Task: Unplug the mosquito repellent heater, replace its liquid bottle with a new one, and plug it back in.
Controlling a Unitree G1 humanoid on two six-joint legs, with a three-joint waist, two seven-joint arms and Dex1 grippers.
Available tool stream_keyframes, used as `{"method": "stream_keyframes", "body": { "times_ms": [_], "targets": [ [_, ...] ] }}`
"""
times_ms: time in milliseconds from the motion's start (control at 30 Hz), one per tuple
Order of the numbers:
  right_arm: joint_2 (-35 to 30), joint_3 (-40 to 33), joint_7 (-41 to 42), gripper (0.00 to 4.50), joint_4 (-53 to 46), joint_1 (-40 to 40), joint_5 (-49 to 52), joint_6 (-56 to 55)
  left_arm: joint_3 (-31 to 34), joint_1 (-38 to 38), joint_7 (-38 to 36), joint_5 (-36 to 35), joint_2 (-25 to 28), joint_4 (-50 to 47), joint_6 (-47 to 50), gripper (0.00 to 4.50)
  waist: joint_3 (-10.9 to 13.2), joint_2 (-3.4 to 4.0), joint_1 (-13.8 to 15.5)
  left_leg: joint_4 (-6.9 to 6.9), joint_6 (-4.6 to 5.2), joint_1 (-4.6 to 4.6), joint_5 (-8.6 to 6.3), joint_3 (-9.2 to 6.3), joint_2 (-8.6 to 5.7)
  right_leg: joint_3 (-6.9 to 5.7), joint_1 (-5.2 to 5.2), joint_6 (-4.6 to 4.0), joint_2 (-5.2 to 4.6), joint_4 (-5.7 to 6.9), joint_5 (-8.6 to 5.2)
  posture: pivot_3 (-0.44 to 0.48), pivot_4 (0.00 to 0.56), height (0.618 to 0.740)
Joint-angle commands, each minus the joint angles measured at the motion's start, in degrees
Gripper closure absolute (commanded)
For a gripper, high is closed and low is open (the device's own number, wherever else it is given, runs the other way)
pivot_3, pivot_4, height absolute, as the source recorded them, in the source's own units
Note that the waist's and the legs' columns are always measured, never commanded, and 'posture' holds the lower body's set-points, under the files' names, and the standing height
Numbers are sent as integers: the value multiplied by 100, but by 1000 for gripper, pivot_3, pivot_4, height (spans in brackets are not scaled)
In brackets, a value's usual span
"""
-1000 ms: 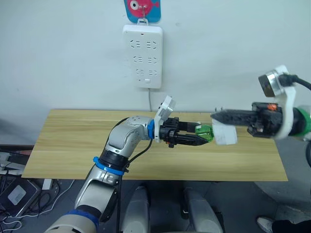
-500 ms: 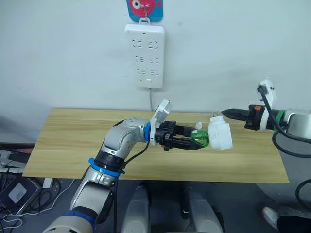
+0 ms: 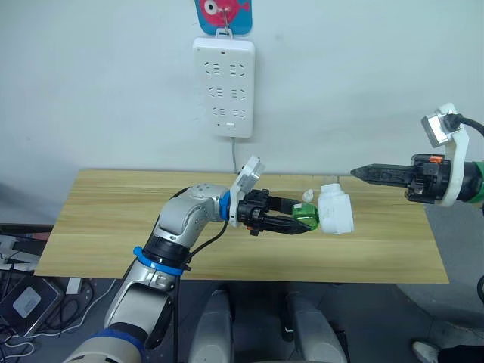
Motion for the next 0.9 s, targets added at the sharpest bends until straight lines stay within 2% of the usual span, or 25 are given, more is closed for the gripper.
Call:
{"method": "stream_keyframes", "body": {
  "times_ms": [33,433,667,800,900],
  "targets": [
    [324,180,-169,4439,-165,-297,-285,-241,-107,-71,-121,-27,-84,-158,-87,2253,0,0,-18,3,0,1,0,0,0,1,1,9,0,1,-5,71,283,740],
    [571,300,125,4439,-173,-465,-856,-96,-108,-51,-92,-86,-31,-238,-16,2253,0,0,1,2,1,-3,1,-4,0,-3,-1,5,0,1,-2,86,290,740],
    [560,107,63,4439,273,-705,40,90,-115,-8,-100,-55,19,-202,-45,2253,0,0,5,3,1,-2,1,-2,0,-1,-1,5,0,2,-2,88,291,740],
    [375,218,125,4439,98,-640,511,232,-124,-21,-101,-42,11,-177,-65,2253,0,0,5,0,2,-2,1,-4,0,-4,-1,-7,0,1,5,88,291,740],
    [425,357,45,4439,-298,-474,121,160,-132,-59,-89,-32,-23,-150,-78,2253,0,0,7,0,2,-3,1,-4,0,-4,-1,-6,0,0,4,88,291,740]
  ]
}}
